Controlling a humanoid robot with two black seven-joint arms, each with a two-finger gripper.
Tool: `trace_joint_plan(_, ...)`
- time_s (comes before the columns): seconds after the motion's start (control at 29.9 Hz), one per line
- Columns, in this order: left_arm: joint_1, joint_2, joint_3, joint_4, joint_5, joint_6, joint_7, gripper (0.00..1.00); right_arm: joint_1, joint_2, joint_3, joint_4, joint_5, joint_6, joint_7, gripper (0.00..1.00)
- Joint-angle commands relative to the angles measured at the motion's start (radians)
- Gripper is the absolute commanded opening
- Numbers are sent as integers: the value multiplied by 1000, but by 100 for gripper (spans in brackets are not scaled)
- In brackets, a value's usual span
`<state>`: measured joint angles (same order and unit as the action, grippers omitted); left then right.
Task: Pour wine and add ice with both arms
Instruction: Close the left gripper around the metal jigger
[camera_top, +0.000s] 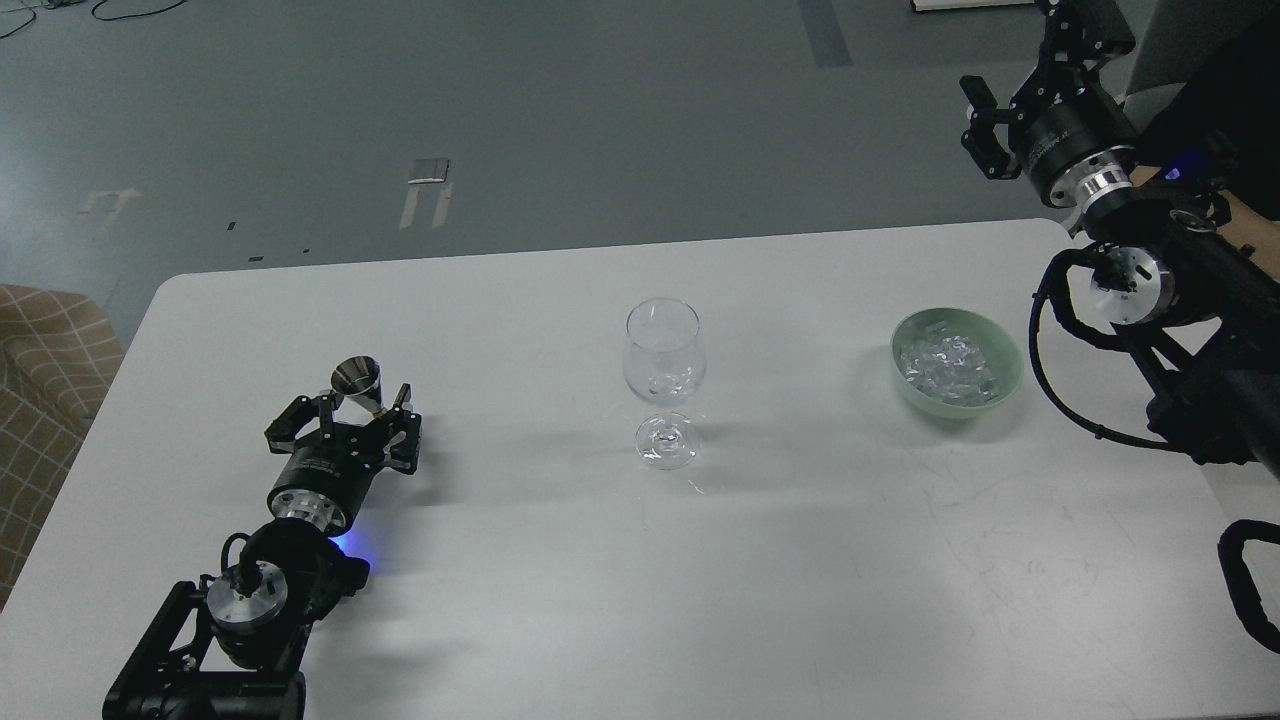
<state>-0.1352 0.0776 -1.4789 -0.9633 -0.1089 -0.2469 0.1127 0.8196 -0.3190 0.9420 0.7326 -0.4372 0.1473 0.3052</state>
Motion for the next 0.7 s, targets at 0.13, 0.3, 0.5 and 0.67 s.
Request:
trace_joint_plan(0.13,-1,1,3,15,3,-3,-1,55,-2,0,1,-1,0,0,0,100)
trace_joint_plan(0.3,-6,1,17,21,3,-3,-1,53,-2,1,0,-1,0,0,0,100)
trace_joint_plan(0.5,-9,-1,17,28,3,-8,1,48,-2,0,0,-1,0,0,0,100)
trace_joint_plan(0.67,-18,-5,15,38,3,-11,-1,45,-2,0,0,1,0,0,0,100)
